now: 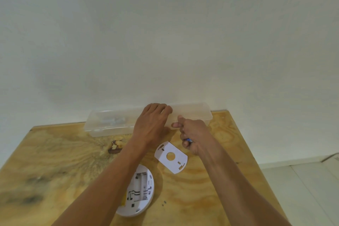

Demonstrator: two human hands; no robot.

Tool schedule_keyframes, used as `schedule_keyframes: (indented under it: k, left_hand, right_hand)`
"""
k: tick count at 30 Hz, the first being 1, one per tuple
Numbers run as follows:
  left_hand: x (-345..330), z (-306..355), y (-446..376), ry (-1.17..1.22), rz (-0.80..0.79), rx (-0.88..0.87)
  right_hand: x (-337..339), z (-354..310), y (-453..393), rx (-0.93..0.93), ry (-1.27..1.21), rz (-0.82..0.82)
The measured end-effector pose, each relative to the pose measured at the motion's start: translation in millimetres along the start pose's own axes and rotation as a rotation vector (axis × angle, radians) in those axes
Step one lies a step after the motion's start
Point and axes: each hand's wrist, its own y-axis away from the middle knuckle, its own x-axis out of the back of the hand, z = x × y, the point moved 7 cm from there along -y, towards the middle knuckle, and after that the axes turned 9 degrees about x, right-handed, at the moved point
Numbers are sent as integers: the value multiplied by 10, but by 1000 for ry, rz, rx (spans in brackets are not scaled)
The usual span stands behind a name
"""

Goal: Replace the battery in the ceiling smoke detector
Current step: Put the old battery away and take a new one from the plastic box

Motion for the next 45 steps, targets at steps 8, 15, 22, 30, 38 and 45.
schedule_keyframes:
  k: [8,15,22,30,38,45]
  left_hand:
    - [18,-24,-29,34,15,43]
    - [24,-42,-28,65,-10,72]
    - [59,-17,-59,80,-26,83]
    - [19,-21,-61,-19,-53,68]
    - [32,-1,-64,-29,-62,54]
    - [149,49,17,-155,177,-18]
  right_hand:
    - [-60,65,39,-10,-37,-41]
    - [-61,-31,21,54,51,-5]
    - [-55,-40,14,77,82,-6]
    - [482,-16,-1,90,-112,242]
    - [523,-201,5,106,-144,240]
    - [513,-660,-86,214,-67,227]
